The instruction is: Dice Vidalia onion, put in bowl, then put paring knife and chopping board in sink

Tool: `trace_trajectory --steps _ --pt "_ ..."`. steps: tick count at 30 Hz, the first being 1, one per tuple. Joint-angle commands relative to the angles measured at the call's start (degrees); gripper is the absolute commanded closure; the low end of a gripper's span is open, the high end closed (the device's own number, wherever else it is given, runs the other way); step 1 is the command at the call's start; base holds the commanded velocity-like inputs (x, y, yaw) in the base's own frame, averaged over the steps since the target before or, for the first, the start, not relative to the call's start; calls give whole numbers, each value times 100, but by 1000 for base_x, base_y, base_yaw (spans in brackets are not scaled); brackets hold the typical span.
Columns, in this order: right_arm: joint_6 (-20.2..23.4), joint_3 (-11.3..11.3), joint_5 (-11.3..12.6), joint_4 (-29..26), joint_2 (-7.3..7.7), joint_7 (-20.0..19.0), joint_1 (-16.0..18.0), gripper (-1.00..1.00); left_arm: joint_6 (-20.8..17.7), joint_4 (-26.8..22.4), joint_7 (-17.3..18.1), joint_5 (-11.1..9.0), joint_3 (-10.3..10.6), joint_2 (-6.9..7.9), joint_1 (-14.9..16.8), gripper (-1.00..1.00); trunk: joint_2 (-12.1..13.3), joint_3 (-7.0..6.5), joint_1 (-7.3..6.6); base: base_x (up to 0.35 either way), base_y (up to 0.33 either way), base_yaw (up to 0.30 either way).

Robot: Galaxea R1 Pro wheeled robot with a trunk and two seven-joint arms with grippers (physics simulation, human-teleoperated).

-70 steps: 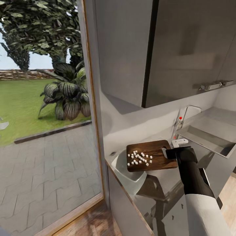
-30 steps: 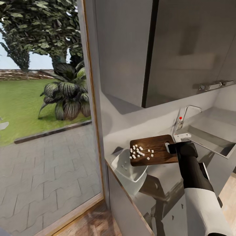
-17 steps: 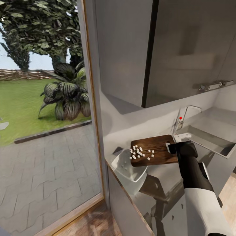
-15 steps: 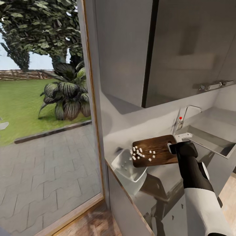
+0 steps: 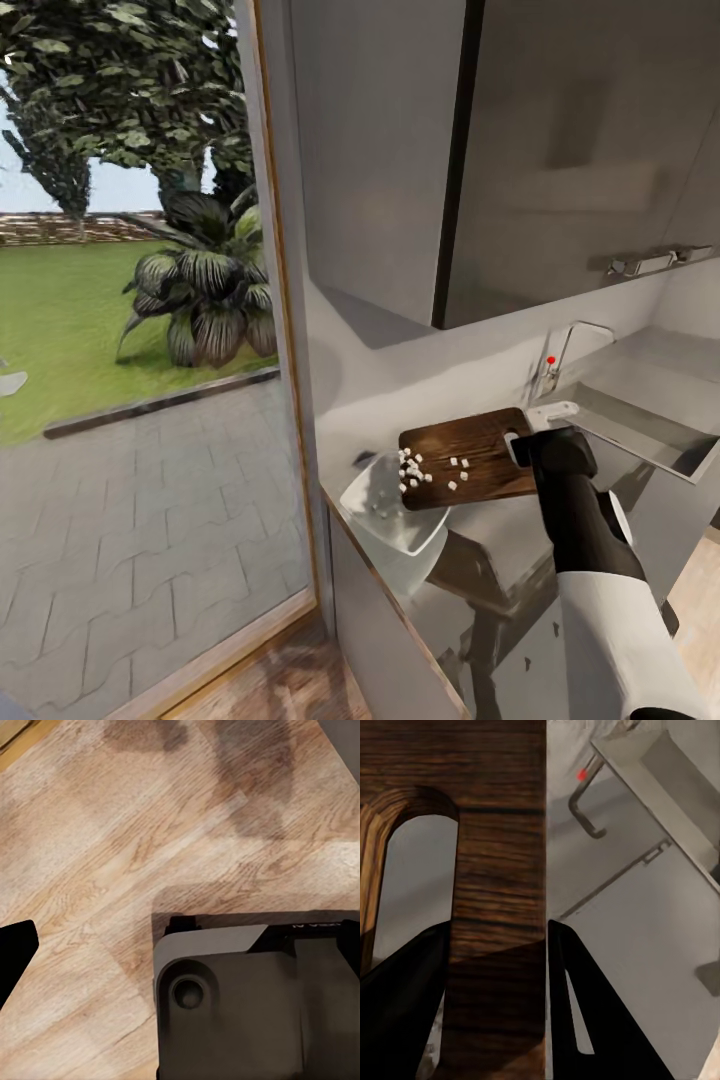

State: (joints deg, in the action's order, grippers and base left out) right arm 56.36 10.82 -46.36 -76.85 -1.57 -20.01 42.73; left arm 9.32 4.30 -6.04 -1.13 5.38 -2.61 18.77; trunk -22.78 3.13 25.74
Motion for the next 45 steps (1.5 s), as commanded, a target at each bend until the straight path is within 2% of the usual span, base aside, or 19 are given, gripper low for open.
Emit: trace_trajectory --steps 1,5,21,23,24,26,40,45 --pt "7 -122 -74 -5 -20 -56 7 100 43 27 -22 -10 47 -3 12 -100 -14 13 4 0 0 0" --pt "7 -279 -80 -5 -51 -56 36 100 43 27 -21 -10 43 -3 12 -100 -14 13 4 0 0 0" --pt "15 -300 -96 -5 -54 -40 119 100 43 27 -26 -10 46 -3 11 -100 -14 13 4 0 0 0" --pt "14 -300 -184 -5 -54 -12 147 100 43 27 -27 -10 49 -3 10 -100 -14 13 4 0 0 0" --pt "9 -300 -333 -5 -54 4 158 100 43 27 -25 -10 49 -3 10 -100 -14 13 4 0 0 0" --pt "8 -300 -437 -5 -56 11 167 100 43 27 -25 -10 48 -3 9 -100 -14 13 4 0 0 0" --pt "13 -299 -503 -5 -62 14 209 100 43 27 -22 -10 51 -8 12 -100 -14 13 4 0 0 0" --pt "15 -300 -568 -5 -144 22 293 100 43 27 -24 -10 50 -11 10 -100 -14 13 4 0 0 0"
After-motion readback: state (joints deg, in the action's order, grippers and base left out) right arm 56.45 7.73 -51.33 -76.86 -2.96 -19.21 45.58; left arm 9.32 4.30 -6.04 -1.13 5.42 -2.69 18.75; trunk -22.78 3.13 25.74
